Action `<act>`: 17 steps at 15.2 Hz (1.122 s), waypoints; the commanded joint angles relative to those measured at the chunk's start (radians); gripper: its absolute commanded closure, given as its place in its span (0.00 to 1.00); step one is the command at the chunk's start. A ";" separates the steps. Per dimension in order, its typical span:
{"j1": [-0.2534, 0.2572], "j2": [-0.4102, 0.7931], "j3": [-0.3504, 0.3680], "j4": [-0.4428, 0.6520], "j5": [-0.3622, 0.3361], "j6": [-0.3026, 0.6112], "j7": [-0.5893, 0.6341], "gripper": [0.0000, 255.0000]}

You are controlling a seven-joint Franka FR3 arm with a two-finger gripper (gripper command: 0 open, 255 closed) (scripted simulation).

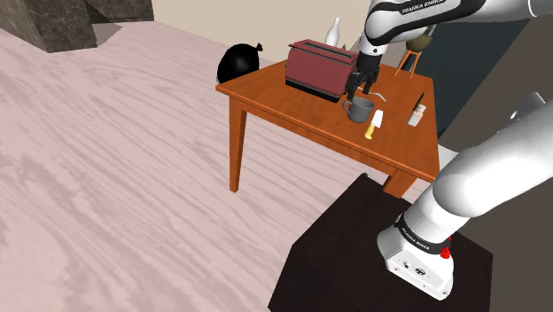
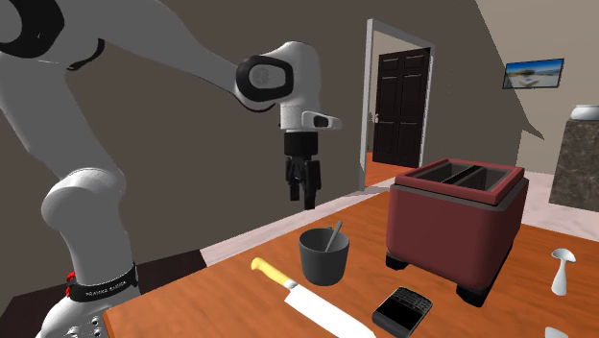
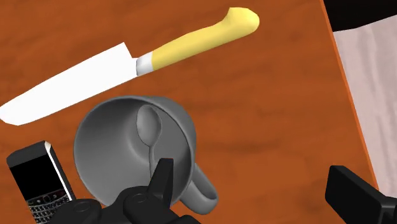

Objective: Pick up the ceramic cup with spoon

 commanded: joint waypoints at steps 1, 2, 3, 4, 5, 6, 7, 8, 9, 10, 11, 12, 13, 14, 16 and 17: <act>-0.012 0.060 -0.020 0.032 -0.011 0.033 -0.014 0.00; -0.019 0.090 -0.031 0.049 -0.015 0.048 -0.022 0.00; -0.025 0.121 -0.041 0.067 -0.018 0.063 -0.030 0.00; -0.026 0.122 -0.041 0.068 -0.018 0.064 -0.031 0.00; -0.026 0.127 -0.042 0.059 -0.018 0.077 -0.029 0.00; -0.027 0.133 -0.043 0.051 -0.018 0.091 -0.028 0.00; -0.027 0.138 -0.044 0.042 -0.018 0.105 -0.027 0.00; -0.028 0.144 -0.045 0.034 -0.018 0.118 -0.026 0.00; -0.028 0.149 -0.046 0.026 -0.018 0.132 -0.024 0.00; -0.028 0.156 -0.047 0.018 -0.018 0.146 -0.023 0.00; -0.029 0.166 -0.049 0.006 -0.018 0.168 -0.021 0.00; -0.029 0.166 -0.049 0.006 -0.018 0.168 -0.021 0.00; -0.029 0.166 -0.049 0.006 -0.018 0.168 -0.021 0.00; -0.029 0.166 -0.049 0.007 -0.017 0.167 -0.021 1.00; -0.029 0.165 -0.049 0.006 -0.018 0.167 -0.021 1.00; -0.029 0.169 -0.049 0.005 -0.017 0.172 -0.021 1.00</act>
